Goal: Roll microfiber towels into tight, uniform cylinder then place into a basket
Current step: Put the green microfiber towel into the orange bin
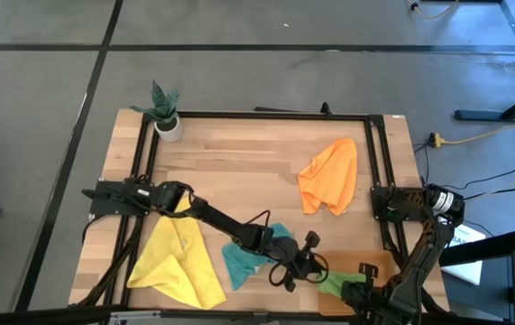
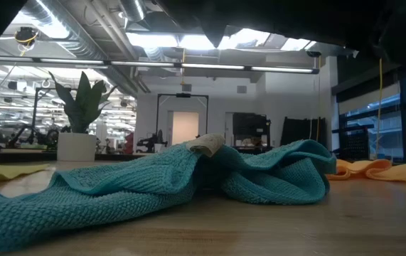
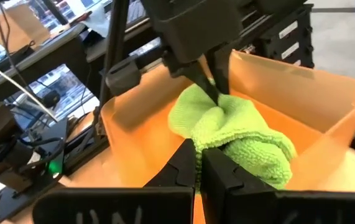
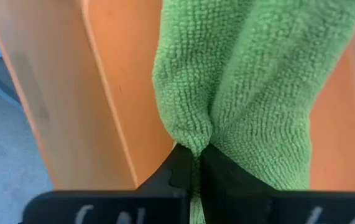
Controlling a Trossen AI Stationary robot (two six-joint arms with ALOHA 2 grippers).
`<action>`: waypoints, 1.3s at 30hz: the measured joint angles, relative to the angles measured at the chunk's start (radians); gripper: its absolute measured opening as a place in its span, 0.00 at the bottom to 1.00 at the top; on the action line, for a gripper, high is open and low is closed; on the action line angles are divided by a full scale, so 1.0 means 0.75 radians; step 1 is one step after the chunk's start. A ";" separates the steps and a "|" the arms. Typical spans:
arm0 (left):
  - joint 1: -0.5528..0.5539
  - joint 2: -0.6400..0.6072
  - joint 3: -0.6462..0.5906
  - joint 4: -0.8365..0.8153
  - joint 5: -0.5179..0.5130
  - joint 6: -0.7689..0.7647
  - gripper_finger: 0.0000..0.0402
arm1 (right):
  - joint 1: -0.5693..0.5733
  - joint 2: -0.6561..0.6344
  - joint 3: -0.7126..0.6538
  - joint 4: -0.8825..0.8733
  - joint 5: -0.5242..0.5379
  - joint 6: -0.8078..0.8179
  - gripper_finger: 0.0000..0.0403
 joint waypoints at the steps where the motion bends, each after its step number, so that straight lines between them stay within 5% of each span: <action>1: -0.003 0.000 0.000 0.001 0.000 -0.003 0.00 | 0.000 0.000 0.000 -0.001 -0.001 0.000 0.03; 16: -0.017 -0.002 0.000 0.009 0.022 -0.038 0.16 | 0.000 0.001 0.000 -0.002 -0.046 0.002 0.03; 22: -0.033 -0.032 0.001 0.011 -0.153 -0.032 0.16 | 0.000 0.001 -0.001 0.030 -0.049 0.002 0.03; 39: -0.101 -0.297 0.001 -0.683 -0.266 -0.197 0.14 | 0.002 0.001 0.000 0.115 -0.083 -0.130 0.04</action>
